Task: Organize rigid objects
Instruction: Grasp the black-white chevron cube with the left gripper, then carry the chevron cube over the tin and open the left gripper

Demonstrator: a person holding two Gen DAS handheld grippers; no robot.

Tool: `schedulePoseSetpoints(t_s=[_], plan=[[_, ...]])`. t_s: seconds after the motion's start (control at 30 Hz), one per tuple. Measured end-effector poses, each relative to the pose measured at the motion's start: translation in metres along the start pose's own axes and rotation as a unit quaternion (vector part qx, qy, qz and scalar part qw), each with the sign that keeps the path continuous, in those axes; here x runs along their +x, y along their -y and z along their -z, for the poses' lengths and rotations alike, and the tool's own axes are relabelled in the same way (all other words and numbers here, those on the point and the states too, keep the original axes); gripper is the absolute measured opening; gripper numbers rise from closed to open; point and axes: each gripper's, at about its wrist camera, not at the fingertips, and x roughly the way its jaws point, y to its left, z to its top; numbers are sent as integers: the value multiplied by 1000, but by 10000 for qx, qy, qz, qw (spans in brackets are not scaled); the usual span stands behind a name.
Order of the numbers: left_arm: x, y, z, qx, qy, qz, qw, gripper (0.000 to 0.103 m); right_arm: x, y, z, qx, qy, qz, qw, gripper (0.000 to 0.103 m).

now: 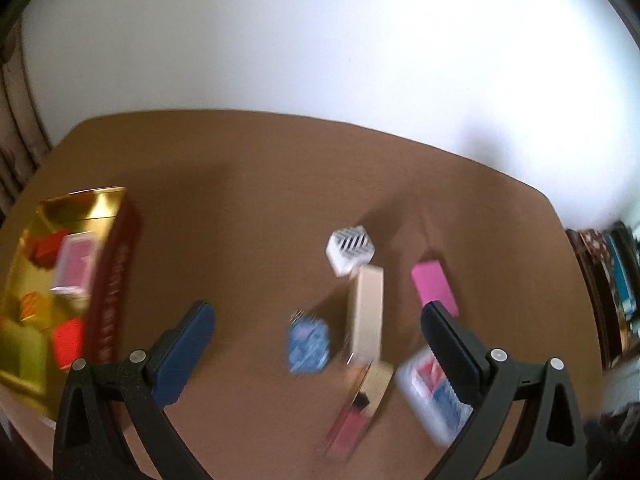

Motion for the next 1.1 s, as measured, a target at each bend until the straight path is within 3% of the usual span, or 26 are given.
schedulePoseSetpoints(t_s=[0.13,0.33,0.47,0.5,0.53,0.63,0.8,1.1], plan=[[44,15,-20,-204,-275,-106,9994,98,-3,7,-4,114,-39,-56,9999,80],[100,29,-32,-345,-627,-407,9966,79,2,19,-4,396,-137,-298,9987,80],[126,33,-35,-426,-871,-606,9934,55,0,19,-5,437,-165,-393,9981,80],[127,33,-35,-445,-875,-725,9925,36,0,19,-5,443,-168,-420,9980,80],[127,34,-36,-418,-816,-735,9931,26,0,18,-5,445,-168,-437,9979,80],[122,33,-41,-368,-845,-597,9940,26,2,16,-5,436,-186,-480,9977,80],[88,35,-52,-90,-477,-552,9973,26,7,9,-3,396,-258,-524,9975,80],[-9,26,-60,456,208,-633,9967,26,5,-3,0,235,-255,-479,9983,80]])
